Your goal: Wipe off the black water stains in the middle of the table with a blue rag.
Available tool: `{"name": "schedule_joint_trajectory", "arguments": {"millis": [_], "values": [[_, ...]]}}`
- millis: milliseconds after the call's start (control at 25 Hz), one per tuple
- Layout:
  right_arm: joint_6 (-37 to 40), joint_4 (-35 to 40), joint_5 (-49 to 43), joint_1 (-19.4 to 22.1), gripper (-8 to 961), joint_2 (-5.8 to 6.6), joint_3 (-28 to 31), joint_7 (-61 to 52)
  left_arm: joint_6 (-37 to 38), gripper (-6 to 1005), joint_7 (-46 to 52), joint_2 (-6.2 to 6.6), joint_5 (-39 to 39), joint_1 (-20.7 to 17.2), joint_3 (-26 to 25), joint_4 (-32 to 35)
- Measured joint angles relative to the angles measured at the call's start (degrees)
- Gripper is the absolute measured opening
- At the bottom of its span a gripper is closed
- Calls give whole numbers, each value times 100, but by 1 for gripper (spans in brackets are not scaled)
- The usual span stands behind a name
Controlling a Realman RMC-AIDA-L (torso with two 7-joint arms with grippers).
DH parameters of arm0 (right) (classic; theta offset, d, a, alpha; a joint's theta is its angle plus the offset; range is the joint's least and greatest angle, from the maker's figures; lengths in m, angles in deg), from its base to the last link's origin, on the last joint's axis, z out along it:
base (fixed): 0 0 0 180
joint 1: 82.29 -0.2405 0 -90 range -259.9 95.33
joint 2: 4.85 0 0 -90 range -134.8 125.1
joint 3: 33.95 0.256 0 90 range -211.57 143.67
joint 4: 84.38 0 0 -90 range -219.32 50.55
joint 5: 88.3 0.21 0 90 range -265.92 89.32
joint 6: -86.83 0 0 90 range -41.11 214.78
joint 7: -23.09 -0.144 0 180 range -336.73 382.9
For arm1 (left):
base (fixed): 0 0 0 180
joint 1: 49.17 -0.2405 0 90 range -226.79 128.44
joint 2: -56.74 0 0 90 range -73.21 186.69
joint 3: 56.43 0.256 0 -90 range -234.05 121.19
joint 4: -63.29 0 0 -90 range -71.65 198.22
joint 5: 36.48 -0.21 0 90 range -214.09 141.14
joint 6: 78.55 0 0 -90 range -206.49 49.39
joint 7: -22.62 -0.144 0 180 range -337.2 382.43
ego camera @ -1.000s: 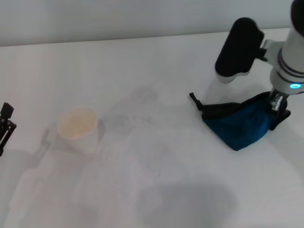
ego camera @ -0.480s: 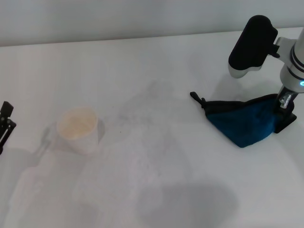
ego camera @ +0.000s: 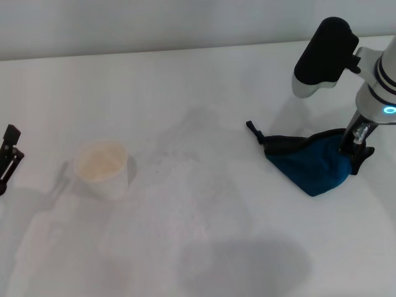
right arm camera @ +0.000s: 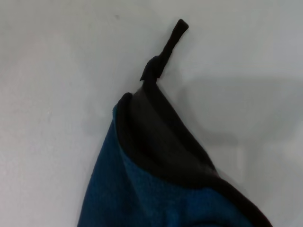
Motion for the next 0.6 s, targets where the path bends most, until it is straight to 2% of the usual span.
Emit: {"name": "schedule_joint_trajectory", "arguments": {"millis": [240, 400, 480, 600], "values": [[14, 56, -11, 64, 110, 1, 54, 98, -20, 872, 32, -2, 18, 95, 0, -78], [122, 361, 180, 244, 290, 3, 457, 504, -35, 873, 40, 3, 35, 140, 0, -105], [199, 542, 460, 379, 377, 3, 856, 869, -38, 873, 41, 4, 37, 153, 0, -126], [462, 713, 1019, 605, 504, 10, 1767, 1445, -38, 872, 41, 5, 49, 168, -3, -142]]}}
